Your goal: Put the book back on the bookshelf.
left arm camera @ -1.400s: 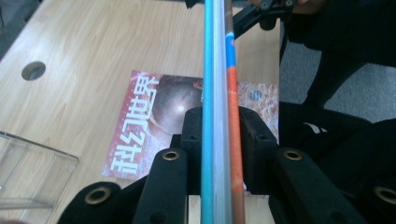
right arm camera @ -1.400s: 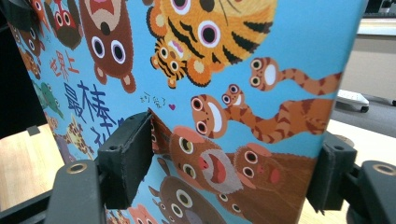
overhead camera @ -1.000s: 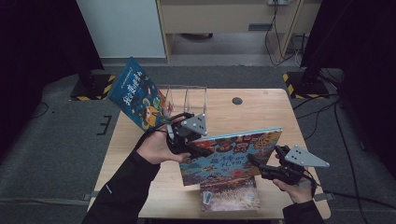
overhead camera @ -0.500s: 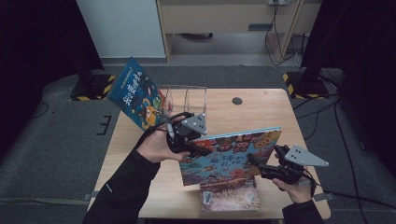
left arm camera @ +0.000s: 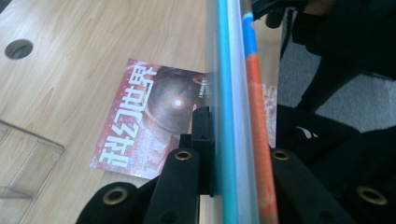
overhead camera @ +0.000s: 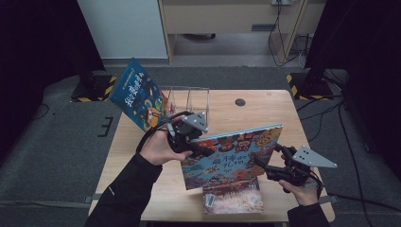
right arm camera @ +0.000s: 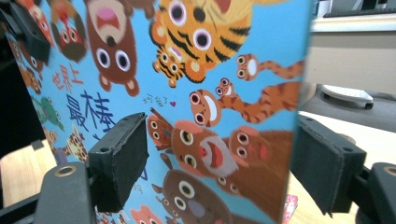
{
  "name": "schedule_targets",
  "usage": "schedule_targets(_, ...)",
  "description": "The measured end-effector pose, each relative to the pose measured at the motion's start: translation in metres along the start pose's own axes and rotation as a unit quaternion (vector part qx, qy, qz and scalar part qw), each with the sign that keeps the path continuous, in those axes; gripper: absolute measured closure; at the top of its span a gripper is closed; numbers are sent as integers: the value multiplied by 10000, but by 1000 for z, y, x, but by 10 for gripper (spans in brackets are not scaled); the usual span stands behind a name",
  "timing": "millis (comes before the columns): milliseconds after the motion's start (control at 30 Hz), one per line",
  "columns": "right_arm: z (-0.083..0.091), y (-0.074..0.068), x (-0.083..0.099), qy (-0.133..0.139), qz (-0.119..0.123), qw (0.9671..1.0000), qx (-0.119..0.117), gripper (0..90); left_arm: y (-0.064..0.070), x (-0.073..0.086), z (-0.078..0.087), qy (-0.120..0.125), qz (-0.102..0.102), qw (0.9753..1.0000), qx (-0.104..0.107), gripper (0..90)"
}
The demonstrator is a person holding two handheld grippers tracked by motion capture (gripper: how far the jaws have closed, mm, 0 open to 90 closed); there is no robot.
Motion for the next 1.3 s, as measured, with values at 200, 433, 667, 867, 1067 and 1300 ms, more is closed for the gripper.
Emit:
schedule_targets(200,8,8,-5,176,-172,9997,73,230,-1,5,3,130,244,9996,-116,805)
schedule_targets(433,14,20,-5,300,-298,9987,294,231,4,10,8,216,311,9990,-227,806)
schedule_targets(667,15,29,-1,282,-324,9977,525,231,7,13,23,527,430,9971,-333,806)
schedule_targets(867,15,35,3,203,-341,9972,633,232,8,18,46,825,565,9936,-530,807)
schedule_targets(1067,14,40,9,113,-367,9963,764,233,2,27,70,1120,830,9865,-862,807)
schedule_targets(1300,11,43,14,29,-375,9960,811,237,-5,36,95,1317,1052,9787,-1169,807)
Point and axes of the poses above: each handheld gripper's, and its own axes: z roughly backward along the jaws, x roughly out of its underside, y roughly to its right, the point moved 7 cm from there along -z, roughly forward along the jaws, and after that the axes turned 2 degrees about -z, right-handed, at the moved point
